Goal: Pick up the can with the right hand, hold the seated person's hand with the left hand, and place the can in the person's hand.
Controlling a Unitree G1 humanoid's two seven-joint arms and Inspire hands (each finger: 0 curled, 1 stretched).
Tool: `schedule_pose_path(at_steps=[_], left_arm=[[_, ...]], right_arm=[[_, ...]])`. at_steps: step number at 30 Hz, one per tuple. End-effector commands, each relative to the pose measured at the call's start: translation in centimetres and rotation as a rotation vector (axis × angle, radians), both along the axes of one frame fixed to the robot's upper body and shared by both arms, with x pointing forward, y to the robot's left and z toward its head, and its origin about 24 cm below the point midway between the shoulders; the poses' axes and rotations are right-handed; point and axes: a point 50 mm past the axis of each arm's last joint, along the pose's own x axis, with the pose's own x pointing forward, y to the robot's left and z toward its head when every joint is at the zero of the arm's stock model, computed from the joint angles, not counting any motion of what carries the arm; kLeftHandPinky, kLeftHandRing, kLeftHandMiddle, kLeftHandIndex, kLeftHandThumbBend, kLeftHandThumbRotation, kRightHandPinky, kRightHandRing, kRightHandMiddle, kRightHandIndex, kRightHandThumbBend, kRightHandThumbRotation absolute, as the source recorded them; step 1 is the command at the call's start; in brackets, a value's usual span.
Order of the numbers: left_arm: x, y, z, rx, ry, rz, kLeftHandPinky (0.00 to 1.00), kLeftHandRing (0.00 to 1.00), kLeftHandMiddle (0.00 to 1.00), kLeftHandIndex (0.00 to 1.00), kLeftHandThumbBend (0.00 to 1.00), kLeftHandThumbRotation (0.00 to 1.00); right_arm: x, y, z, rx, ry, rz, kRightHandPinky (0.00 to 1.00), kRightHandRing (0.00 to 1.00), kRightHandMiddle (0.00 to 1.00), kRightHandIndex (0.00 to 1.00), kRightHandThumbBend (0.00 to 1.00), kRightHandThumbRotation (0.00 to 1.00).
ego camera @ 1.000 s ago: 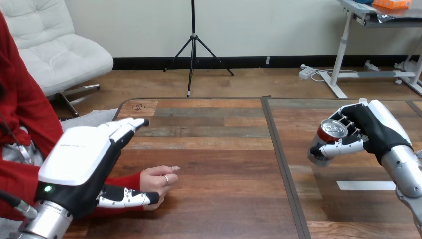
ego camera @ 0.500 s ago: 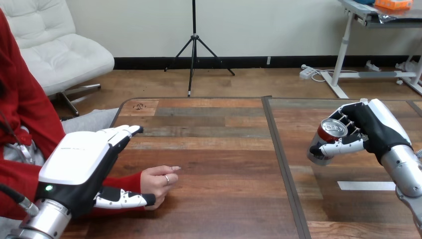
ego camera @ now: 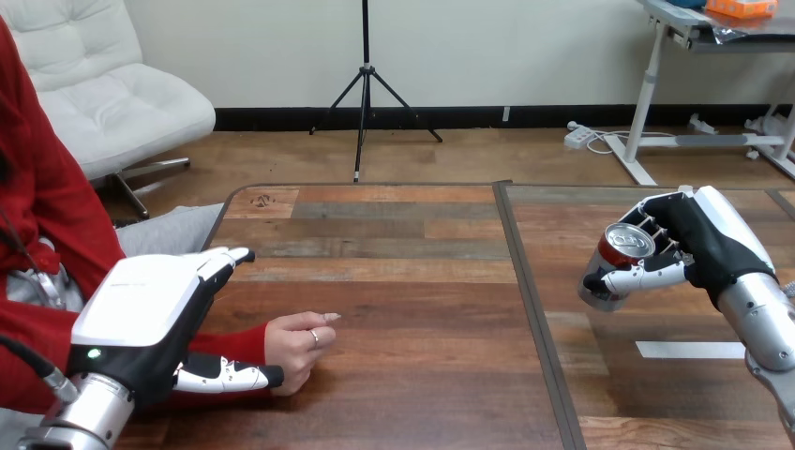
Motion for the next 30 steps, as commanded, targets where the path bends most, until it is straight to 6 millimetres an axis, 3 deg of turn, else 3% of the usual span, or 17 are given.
schedule_pose_path(at_steps=[1, 30], left_arm=[[1.6, 0.1, 1.3, 0.035, -0.051, -0.007, 0.78, 0.83, 0.85, 0.85, 1.00, 0.52], [2.9, 0.0, -0.6, 0.081, 0.067, 0.038, 0.77, 0.82, 0.84, 0.83, 1.00, 0.48]], right_arm=[[1.5, 0.5, 3.2, 0.020, -0.136, 0.026, 0.37, 0.40, 0.44, 0.45, 0.85, 0.00], [1.5, 0.3, 3.4, 0.013, -0.141, 0.018, 0.35, 0.39, 0.43, 0.45, 0.85, 0.00]])
